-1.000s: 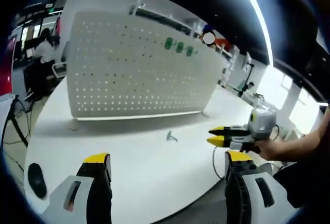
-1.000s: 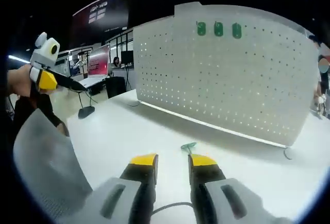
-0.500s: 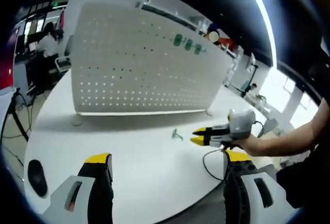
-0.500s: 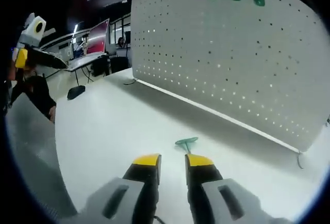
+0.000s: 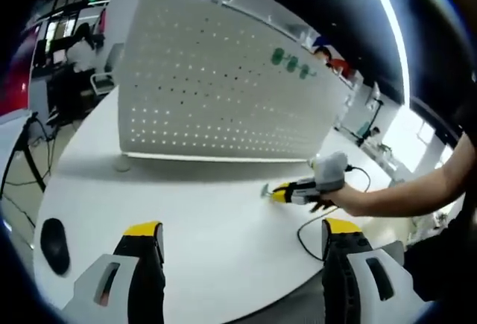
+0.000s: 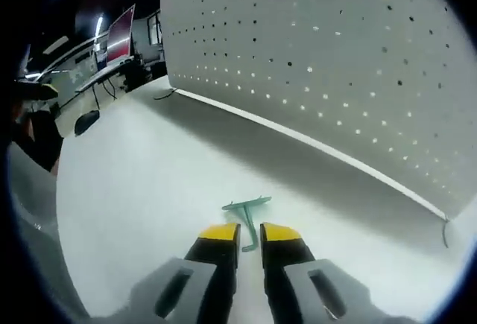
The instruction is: Insert the hook assembly into the mounting plate slot until the hook locks in place.
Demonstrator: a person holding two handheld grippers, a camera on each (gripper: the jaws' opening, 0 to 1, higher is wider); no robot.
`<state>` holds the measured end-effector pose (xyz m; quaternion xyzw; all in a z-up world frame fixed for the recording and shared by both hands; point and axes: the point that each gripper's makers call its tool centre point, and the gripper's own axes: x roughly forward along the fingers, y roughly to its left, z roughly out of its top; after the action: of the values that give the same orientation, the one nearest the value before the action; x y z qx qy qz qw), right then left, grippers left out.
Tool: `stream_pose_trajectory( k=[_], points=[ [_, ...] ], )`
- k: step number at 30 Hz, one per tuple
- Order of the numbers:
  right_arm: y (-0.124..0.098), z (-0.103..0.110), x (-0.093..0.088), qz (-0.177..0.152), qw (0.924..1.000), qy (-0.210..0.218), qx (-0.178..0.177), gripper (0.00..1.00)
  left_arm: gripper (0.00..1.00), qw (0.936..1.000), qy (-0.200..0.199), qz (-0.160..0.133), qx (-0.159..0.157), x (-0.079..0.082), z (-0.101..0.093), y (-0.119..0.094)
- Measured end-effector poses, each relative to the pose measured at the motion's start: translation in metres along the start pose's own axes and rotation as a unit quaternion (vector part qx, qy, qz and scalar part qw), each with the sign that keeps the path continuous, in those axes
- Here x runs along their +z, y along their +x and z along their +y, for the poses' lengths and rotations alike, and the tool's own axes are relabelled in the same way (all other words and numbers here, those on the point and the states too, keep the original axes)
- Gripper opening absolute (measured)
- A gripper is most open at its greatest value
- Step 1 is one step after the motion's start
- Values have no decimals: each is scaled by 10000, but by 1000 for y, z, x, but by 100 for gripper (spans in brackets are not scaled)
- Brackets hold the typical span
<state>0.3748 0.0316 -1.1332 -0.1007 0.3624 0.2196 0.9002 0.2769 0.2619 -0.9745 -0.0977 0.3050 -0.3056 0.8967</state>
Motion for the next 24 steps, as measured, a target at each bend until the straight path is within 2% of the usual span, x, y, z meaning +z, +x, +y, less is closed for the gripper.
stream_pose_trajectory(
  k=[1, 2, 3, 8, 11, 13, 14, 15, 16, 19, 24],
  points=[
    [0, 0, -2, 43, 10000, 6, 11, 6, 88, 10000, -9, 2, 5, 0, 0, 0],
    [2, 0, 8, -217, 9998, 15, 49, 5, 88, 10000, -20, 1, 11, 0, 1, 0],
    [-2, -1, 1, -9, 9999, 99, 34, 5, 88, 10000, -32, 4, 19, -1, 1, 1],
    [-3, -1, 3, -142, 9995, 260, 106, 1, 88, 10000, -47, 20, -2, -2, -1, 3],
    [-5, -4, 1, -111, 9988, 486, -34, 0, 88, 10000, -12, 40, -15, -1, -3, 6],
    [-9, -5, 9, -395, 9955, 863, -71, 0, 87, 10000, 19, 21, -32, 1, -5, 5],
    [-12, -5, 10, -409, 9947, 937, -87, 0, 87, 10000, 25, 15, -33, 1, -5, 5],
    [-14, -6, 11, -424, 9950, 898, -89, 0, 87, 10000, 41, -6, -32, 3, -6, 5],
    [-18, -7, 19, -667, 9934, 930, -125, 0, 87, 10000, 49, -15, -34, 4, -5, 5],
    [-24, -6, 21, -692, 9921, 1039, -104, 0, 87, 10000, 72, -38, -41, 6, -6, 4],
    [-43, 1, 46, -1004, 9873, 1227, 80, 0, 87, 9998, 151, -127, -70, 14, -10, 3]
  ],
)
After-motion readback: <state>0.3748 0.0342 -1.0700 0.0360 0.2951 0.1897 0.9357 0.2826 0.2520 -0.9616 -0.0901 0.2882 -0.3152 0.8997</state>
